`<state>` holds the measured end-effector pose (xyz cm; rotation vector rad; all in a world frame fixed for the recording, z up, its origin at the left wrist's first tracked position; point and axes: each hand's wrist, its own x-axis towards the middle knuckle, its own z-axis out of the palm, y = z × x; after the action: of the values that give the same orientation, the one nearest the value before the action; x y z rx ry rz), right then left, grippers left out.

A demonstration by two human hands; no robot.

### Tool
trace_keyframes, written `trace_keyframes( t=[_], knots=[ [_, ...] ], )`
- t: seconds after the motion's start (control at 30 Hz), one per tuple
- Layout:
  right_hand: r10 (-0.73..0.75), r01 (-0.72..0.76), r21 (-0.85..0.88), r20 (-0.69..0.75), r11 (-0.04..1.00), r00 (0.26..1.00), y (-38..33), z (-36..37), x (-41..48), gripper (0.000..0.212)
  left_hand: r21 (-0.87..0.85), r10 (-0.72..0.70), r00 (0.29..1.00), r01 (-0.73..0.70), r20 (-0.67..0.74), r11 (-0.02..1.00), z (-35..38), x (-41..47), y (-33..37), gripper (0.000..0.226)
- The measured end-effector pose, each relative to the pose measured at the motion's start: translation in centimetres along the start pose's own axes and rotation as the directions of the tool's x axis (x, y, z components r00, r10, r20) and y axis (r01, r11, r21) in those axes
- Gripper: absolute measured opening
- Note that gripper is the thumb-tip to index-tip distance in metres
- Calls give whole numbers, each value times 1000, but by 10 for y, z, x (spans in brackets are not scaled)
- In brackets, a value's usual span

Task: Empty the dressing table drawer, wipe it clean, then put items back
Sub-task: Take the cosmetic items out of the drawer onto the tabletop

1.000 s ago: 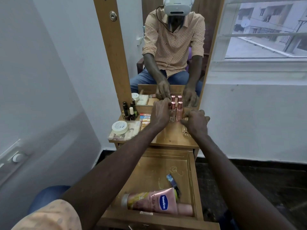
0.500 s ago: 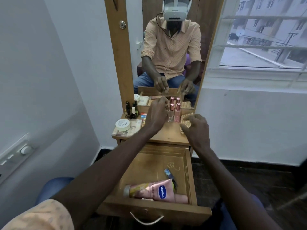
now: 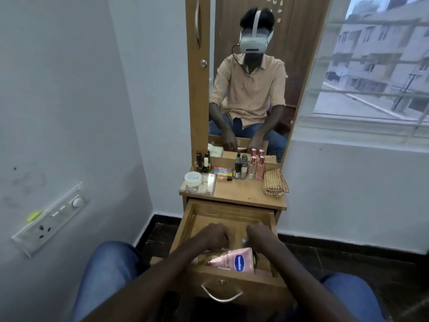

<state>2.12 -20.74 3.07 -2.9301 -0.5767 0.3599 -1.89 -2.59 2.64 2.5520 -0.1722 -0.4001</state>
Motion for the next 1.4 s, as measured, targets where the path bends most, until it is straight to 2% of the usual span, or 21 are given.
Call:
trace_keyframes(
  t=[0.07,0.13,0.33,0.47,0.67,0.83,1.07,1.23,1.4],
  knots=[
    [14,-13,-34,17,999,1000,1,3,2,17,44,-83,987,77,135,996,2,12,-1,27],
    [22,-21,-57,16,998,1000,5,10,3,23,48,-134,965,126,226,991,2,19,-1,31],
    [41,-39,-57,20,998,999,7,21,1,26,62,-175,889,164,423,985,-1,36,1,34],
    [47,-46,-13,35,999,998,9,21,3,28,120,-207,859,170,468,978,5,41,11,38],
    [45,-35,119,-84,992,995,14,24,0,27,133,-144,868,91,475,987,10,44,9,35],
    [85,-49,239,-141,970,986,14,10,-3,18,178,-68,921,-2,383,984,4,40,10,37],
    [169,-50,351,-317,935,933,28,-10,-7,19,23,0,969,-6,248,1000,-7,36,0,43],
    [139,62,424,-427,904,893,28,-37,-28,12,-94,91,996,-90,5,992,-18,33,-2,38],
    [179,114,482,-520,869,835,32,-65,-22,13,-176,175,950,-225,-258,958,-35,38,14,32]
  ],
)
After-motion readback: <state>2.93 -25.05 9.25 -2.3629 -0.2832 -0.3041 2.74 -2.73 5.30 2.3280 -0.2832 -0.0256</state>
